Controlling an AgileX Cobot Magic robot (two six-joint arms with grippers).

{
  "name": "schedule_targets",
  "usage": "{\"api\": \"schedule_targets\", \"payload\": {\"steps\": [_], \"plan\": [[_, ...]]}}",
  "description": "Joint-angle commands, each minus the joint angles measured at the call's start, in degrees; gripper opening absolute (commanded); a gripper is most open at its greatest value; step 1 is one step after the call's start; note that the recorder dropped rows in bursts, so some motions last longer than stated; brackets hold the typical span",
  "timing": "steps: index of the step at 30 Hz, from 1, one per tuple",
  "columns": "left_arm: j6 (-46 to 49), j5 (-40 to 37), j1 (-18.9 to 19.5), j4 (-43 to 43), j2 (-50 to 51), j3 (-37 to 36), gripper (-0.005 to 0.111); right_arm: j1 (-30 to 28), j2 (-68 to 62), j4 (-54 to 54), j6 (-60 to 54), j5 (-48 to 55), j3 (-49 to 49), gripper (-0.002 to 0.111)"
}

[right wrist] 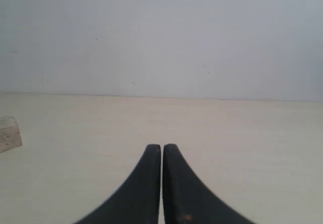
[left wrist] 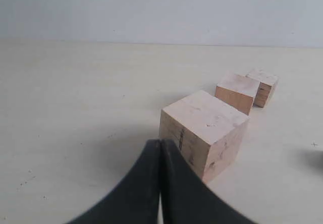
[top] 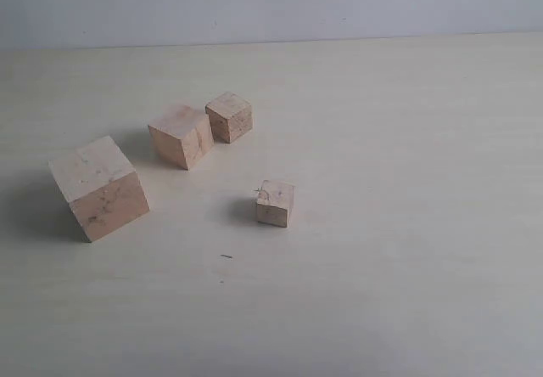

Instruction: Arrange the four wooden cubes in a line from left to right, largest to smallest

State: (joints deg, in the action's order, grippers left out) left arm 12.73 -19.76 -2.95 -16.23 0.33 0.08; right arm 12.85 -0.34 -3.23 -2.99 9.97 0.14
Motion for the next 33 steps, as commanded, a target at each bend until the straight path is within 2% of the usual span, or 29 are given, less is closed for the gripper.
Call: {"api": "schedule_targets", "payload": {"steps": [1, 11, 16, 22, 26, 29, 31, 33], "plan": [[0.1, 0.4, -0.5, -0.3, -0.3, -0.1, 0.0, -0.2, 0.3, 0.2, 0.0, 0.0, -0.1, 0.003], [0.1, 0.4, -0.5, -0.3, -0.3, -0.1, 0.0, -0.2, 0.3, 0.3, 0.0, -0.2, -0.1, 0.003], [0.1, 0.4, -0.5, -0.3, -0.3, -0.1, 0.0, -0.2, 0.3, 0.1, 2.1, -4.8, -0.1, 0.003], [0.1, 0.4, -0.5, -0.3, -0.3, -0.1, 0.0, -0.2, 0.3, 0.1, 15.6, -14.4, -0.1, 0.003], [0.1, 0.4, -0.5, -0.3, -0.3, -0.1, 0.0, -0.2, 0.3, 0.1, 23.9, -26.5, -0.1, 0.003], [0.2, 0.4, -0.5, -0.3, -0.3, -0.1, 0.0, -0.2, 0.3, 0.2, 23.9, -39.2, -0.1, 0.002], [0.2, 0.4, -0.5, -0.3, -0.3, -0.1, 0.0, -0.2, 0.2, -1.7, 20.8, -39.1, 3.3, 0.0], [0.2, 0.4, -0.5, -0.3, -0.3, -0.1, 0.0, -0.2, -3.7, -6.1, 14.7, -34.5, 8.5, 0.0]]}}
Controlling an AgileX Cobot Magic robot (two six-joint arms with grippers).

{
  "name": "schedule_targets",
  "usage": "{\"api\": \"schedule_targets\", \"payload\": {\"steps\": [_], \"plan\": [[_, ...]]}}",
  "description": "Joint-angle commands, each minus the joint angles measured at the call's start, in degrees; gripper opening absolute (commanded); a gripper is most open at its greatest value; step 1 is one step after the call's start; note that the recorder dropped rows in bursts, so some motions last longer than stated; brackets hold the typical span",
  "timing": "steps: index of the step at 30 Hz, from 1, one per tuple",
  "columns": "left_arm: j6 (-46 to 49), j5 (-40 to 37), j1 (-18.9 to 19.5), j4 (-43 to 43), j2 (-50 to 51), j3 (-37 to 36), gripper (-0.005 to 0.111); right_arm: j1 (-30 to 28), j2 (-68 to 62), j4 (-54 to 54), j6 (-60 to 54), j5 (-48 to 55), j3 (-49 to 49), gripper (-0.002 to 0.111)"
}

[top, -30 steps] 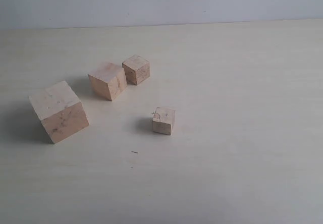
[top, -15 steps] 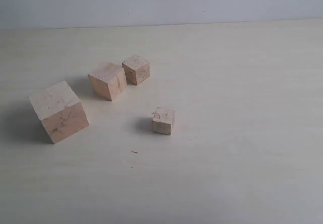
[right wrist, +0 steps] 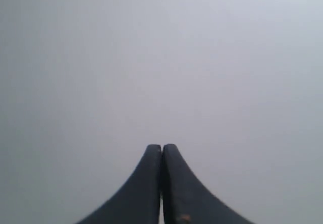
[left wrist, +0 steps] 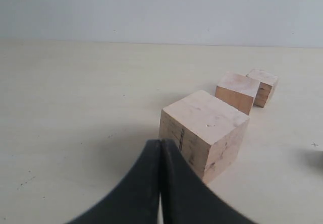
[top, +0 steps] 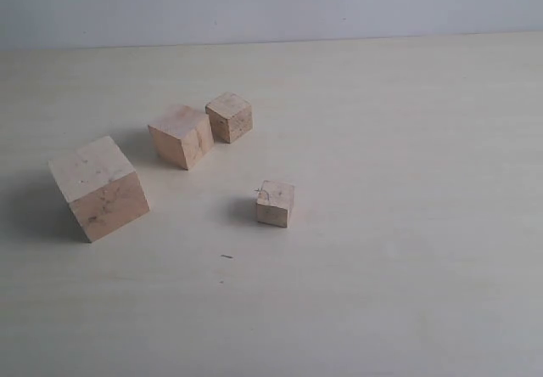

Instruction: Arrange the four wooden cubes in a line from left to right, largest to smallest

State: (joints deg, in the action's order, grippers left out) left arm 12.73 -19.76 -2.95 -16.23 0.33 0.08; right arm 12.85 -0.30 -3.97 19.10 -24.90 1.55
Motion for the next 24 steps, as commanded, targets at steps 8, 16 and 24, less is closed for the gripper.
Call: {"api": "schedule_targets", "payload": {"steps": [8, 16, 24], "plan": [[0.2, 0.4, -0.5, -0.3, -0.3, -0.1, 0.0, -0.1, -44.6, -8.5, -14.2, 43.4, 38.7, 0.0], [0.2, 0.4, -0.5, -0.3, -0.3, -0.1, 0.0, 19.6, -79.9, -35.2, -43.0, 56.7, 52.6, 0.0], [0.2, 0.4, -0.5, -0.3, -0.3, -0.1, 0.0, 41.1, -100.0, -14.3, -24.5, 52.0, 66.4, 0.0]]}}
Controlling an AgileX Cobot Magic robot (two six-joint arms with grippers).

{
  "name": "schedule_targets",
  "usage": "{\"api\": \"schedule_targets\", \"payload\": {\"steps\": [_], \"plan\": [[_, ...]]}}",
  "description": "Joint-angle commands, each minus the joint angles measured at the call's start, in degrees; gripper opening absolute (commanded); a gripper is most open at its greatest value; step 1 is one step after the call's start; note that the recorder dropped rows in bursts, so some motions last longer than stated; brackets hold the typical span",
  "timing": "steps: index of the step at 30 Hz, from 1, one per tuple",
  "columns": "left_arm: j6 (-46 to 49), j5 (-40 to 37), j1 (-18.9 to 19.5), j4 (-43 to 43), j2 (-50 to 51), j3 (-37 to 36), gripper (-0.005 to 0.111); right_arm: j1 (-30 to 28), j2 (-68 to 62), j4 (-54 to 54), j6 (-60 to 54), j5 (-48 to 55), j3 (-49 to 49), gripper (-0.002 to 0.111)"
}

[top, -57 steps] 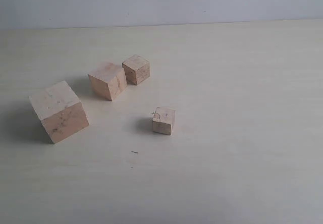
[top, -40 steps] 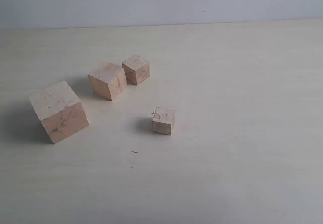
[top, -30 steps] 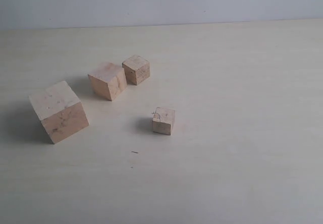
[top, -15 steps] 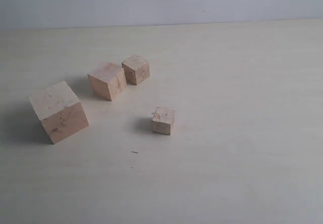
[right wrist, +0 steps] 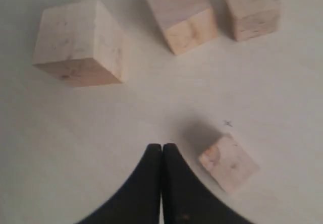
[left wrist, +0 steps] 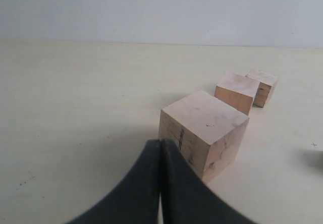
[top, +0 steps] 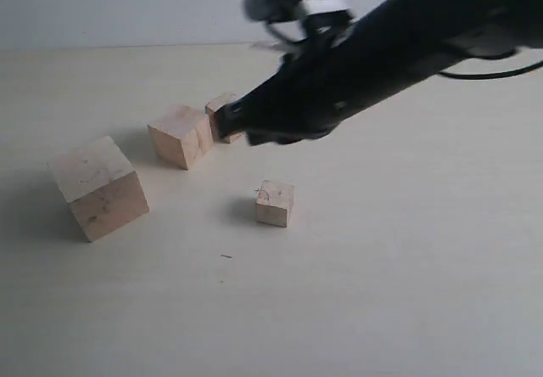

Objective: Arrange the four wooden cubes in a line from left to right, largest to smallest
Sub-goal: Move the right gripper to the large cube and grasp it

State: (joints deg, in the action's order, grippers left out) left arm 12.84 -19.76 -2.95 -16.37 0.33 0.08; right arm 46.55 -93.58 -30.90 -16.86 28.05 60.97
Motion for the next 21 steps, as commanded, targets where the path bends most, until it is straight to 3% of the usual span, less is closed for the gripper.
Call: {"api": "schedule_targets", "payload": {"steps": [1, 4, 7, 11, 16, 17, 21], "plan": [[0.1, 0.4, -0.5, -0.2, -0.3, -0.1, 0.0, 9.7, -8.3, 18.4, 15.4, -0.2, 8.9, 0.0], [0.1, 0.4, -0.5, -0.2, -0.3, -0.1, 0.0, 15.5, -13.7, 33.9, 29.1, 3.8, 15.5, 0.005], [0.1, 0.4, -0.5, -0.2, -0.3, -0.1, 0.0, 20.1, -17.7, 45.1, 37.9, 9.2, 21.4, 0.021], [0.1, 0.4, -0.5, -0.2, -0.3, -0.1, 0.0, 24.0, -21.5, 53.9, 41.6, 8.0, 26.7, 0.06], [0.1, 0.4, -0.5, -0.2, -0.3, -0.1, 0.0, 23.6, -25.7, 54.0, 44.6, 0.4, 29.7, 0.101], [0.1, 0.4, -0.5, -0.2, -0.3, -0.1, 0.0, 23.1, -26.8, 54.0, 46.7, -0.9, 30.2, 0.105], [0.2, 0.4, -0.5, -0.2, -0.3, -0.1, 0.0, 21.7, -31.5, 53.8, 48.9, -1.9, 33.2, 0.105]]}}
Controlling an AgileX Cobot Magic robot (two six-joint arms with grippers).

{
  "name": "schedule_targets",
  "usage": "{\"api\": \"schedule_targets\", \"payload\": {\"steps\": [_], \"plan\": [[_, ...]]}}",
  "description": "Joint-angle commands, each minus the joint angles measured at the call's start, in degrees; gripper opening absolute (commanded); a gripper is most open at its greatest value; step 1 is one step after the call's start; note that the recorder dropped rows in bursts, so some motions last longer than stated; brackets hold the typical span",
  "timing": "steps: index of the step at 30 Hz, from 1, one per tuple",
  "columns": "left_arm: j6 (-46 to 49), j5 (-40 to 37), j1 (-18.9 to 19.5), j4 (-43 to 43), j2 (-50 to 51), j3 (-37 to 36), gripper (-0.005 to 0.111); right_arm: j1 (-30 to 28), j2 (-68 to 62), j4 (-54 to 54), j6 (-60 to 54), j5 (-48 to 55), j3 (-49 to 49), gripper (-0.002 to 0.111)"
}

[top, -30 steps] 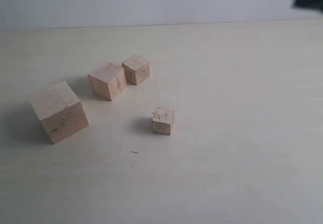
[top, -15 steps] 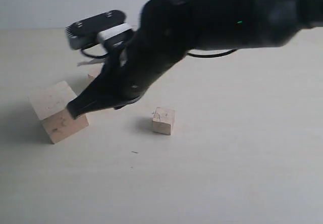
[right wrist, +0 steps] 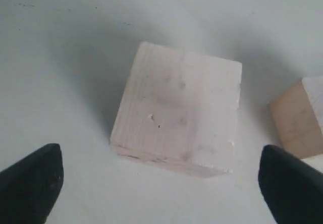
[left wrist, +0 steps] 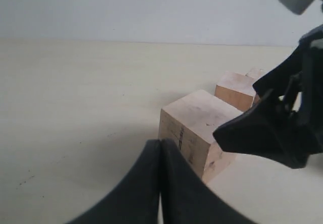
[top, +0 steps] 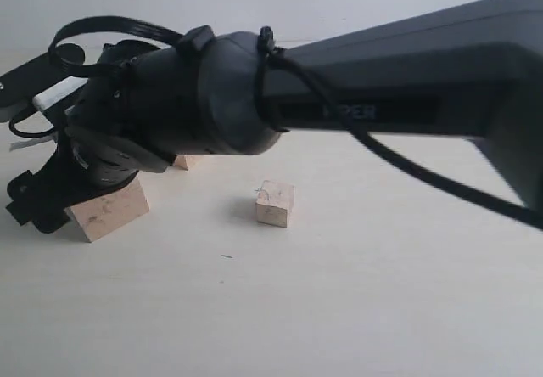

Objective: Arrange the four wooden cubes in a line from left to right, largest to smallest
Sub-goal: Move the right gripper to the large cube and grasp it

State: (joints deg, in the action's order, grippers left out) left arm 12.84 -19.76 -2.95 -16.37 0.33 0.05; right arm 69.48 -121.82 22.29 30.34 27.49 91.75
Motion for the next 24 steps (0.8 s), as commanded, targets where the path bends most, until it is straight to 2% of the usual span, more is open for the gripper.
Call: {"api": "schedule_targets", "payload": {"steps": [1, 7, 8, 9, 10, 11, 12, 13, 17, 20, 24], "plan": [[0.2, 0.4, -0.5, -0.2, -0.3, 0.0, 0.0, -1.3, -5.1, 0.6, 1.8, -1.5, 3.7, 0.105], [0.2, 0.4, -0.5, -0.2, -0.3, 0.0, 0.0, -2.0, -11.2, 2.2, 1.2, -1.9, 8.9, 0.104], [0.2, 0.4, -0.5, -0.2, -0.3, 0.0, 0.0, -2.0, -11.7, 2.2, 1.1, -1.6, 9.5, 0.099], [0.2, 0.4, -0.5, -0.2, -0.3, 0.0, 0.0, -2.0, -11.7, 2.2, 0.2, -0.5, 9.8, 0.088], [0.2, 0.4, -0.5, -0.2, -0.3, 0.0, 0.0, -2.0, -11.2, 2.4, -0.8, 0.9, 9.9, 0.065], [0.2, 0.4, -0.5, -0.2, -0.3, 0.0, 0.0, -2.0, -10.7, 2.4, -0.8, 2.0, 9.9, 0.049], [0.2, 0.4, -0.5, -0.2, -0.3, 0.0, 0.0, -2.0, -9.5, 3.4, -1.1, 4.4, 9.9, 0.013], [0.2, 0.4, -0.5, -0.2, -0.3, 0.0, 0.0, -2.0, -8.8, 3.4, -2.2, 6.0, 9.9, 0.001], [0.2, 0.4, -0.5, -0.2, -0.3, 0.0, 0.0, -1.5, -4.8, 0.0, -20.5, 13.9, 9.9, 0.0], [0.2, 0.4, -0.5, -0.2, -0.3, 0.0, 0.0, -1.5, -3.6, -18.0, -45.8, 16.9, 9.9, 0.0], [0.2, 0.4, -0.5, -0.2, -0.3, 0.0, 0.0, -1.5, -4.1, -30.9, -57.2, 14.5, 9.0, 0.0]]}}
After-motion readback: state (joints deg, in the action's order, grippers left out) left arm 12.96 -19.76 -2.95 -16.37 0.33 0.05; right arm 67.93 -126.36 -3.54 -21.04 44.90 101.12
